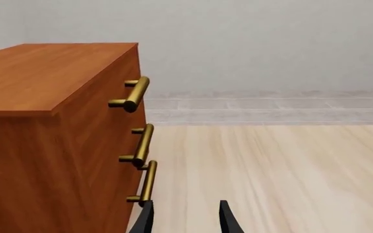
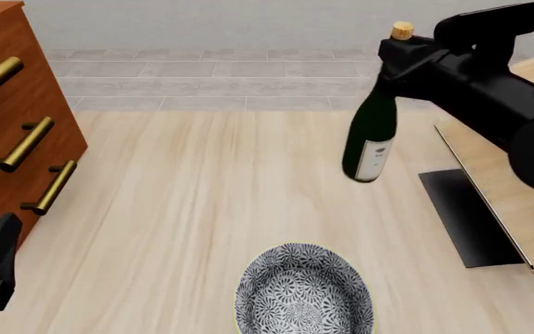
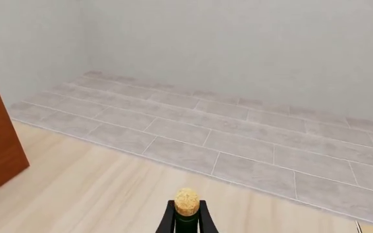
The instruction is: Put the wine bottle on the wine rack.
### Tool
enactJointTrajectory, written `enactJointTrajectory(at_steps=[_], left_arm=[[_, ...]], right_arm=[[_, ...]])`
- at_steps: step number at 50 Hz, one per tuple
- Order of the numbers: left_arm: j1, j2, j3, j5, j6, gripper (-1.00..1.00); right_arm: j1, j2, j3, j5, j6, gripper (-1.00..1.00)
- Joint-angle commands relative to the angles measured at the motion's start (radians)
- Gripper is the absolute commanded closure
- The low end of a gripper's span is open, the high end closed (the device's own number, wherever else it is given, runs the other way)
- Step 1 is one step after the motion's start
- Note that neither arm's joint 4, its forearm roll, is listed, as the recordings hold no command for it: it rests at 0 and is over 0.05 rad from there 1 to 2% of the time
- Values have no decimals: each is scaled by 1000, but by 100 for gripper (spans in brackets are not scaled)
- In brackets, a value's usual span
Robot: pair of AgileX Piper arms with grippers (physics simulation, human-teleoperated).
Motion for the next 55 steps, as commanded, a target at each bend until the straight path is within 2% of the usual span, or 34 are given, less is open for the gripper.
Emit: enactJointTrajectory(at_steps=[1,16,26,55], left_arm=[[-8,0,0,-5,-2,-100],[-10,0,0,-7,-6,-100],[-13,0,0,-6,-9,-100],[-33,0,0,-7,-15,-100]], right_arm=[[-5,-52,-27,50,4,100],[-45,-108,-27,114,2,100],[-76,-172,-56,202,-18,100],[-178,-290,-112,368,10,100]])
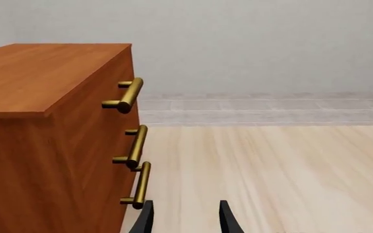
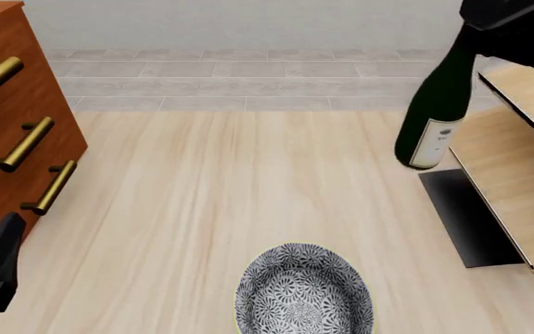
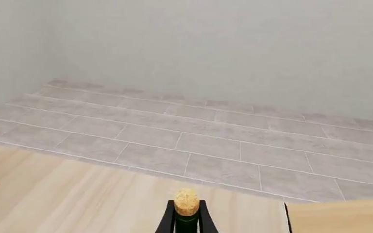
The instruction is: Put the wine bottle on the wine rack.
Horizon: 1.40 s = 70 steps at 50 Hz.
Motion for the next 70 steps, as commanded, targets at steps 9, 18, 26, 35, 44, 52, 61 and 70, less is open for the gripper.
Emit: enactJointTrajectory(at_steps=[9,18,26,35,44,52,61,70], left_arm=[[-11,0,0,-2,-5,-100],[-10,0,0,-5,-11,-100],[-15,0,0,-2,-6,-100],[-22,0,0,-4,-10,-100],[-28,0,0,-6,-9,-100],[-32,0,0,-9,-13,-100],[-34,0,0,-12,-11,-100],[-37,0,0,-13,-13,-100]], right_arm=[[-83,-64,-63,91,46,100],[-104,-69,-97,124,79,100],[-124,-73,-131,165,122,100],[-151,-82,-177,213,169,100],[-196,-80,-247,258,211,100],[-231,-81,-279,278,257,100],[-256,-93,-328,321,294,100],[-295,-112,-367,379,303,100]])
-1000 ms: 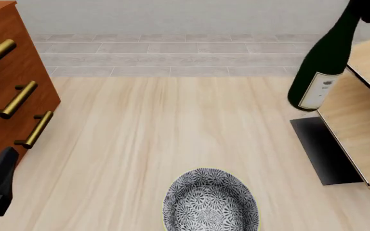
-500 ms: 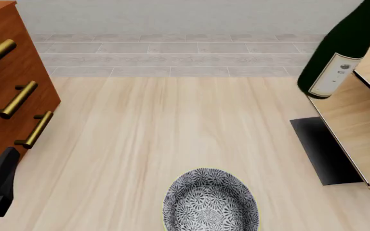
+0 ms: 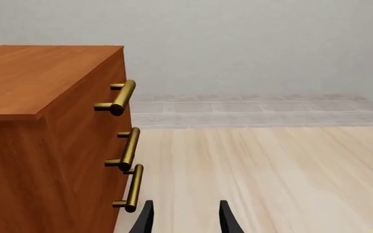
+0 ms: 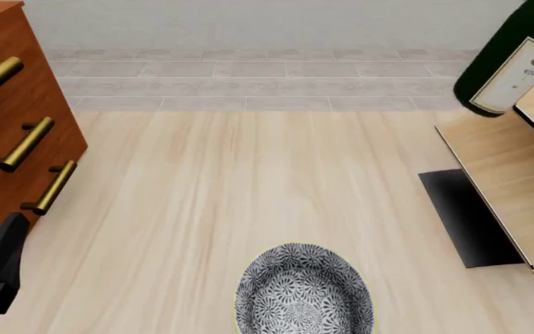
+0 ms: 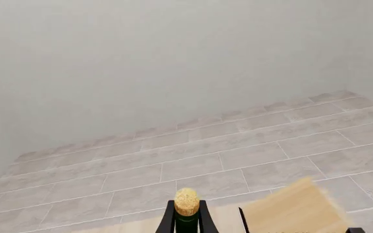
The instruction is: Put the wine bottle on the wine rack.
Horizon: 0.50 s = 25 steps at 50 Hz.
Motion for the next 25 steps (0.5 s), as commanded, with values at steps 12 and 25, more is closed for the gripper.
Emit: enactJointTrajectory(at_steps=[12,25], left_arm=[[-5,0,0,-4,2,-100],[-6,0,0,-6,1,-100]], right_arm=[[-91,-36,-50,77,59,100],[-131,-47,-38,82,77,100]])
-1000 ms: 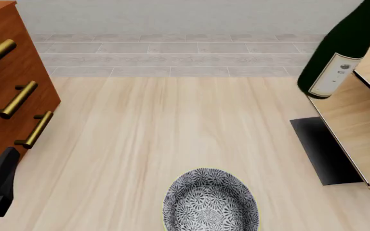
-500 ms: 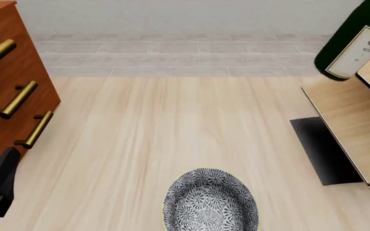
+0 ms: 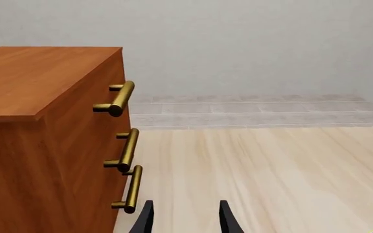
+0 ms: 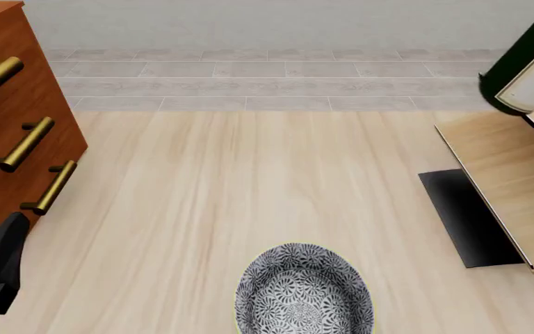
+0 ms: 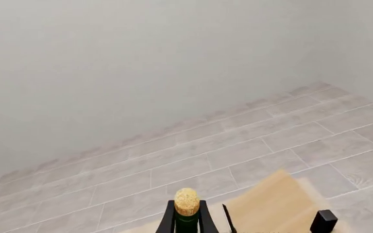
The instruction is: Put the wine bottle on the wine rack.
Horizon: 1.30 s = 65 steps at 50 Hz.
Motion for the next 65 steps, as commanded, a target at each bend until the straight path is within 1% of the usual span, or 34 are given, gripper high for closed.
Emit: enactJointTrajectory(at_steps=[1,6,12,13,18,26,39,40,42,43,44,46,48,65], left_arm=[[0,0,0,-2,1,-100],[3,0,0,-5,-1,-100],[5,0,0,-4,1,-100],[5,0,0,-5,1,-100],[4,0,0,-5,0,-100],[3,0,-1,-8,2,-100],[0,0,-1,-10,0,-100],[1,0,-2,-11,-2,-100],[-3,0,-2,-12,1,-100],[-2,0,-2,-12,0,-100],[-1,0,-3,-13,0,-100],[-2,0,-3,-12,0,-100],[-2,0,-4,-13,0,-100],[2,0,-2,-10,-1,-100]], right_arm=[[-36,-15,-3,8,25,100],[-49,-10,11,0,25,100],[-72,2,-1,2,21,100],[-82,6,0,-1,28,100],[-109,13,0,-6,19,100],[-140,26,7,-11,21,100],[-166,46,4,-12,21,100],[-169,49,-1,-10,15,100],[-174,56,-9,-7,22,100],[-176,59,-14,-4,11,100],[-175,60,-16,-5,19,100],[-178,68,-22,-1,10,100],[-180,73,-24,-2,15,100],[-234,119,13,-50,24,100]])
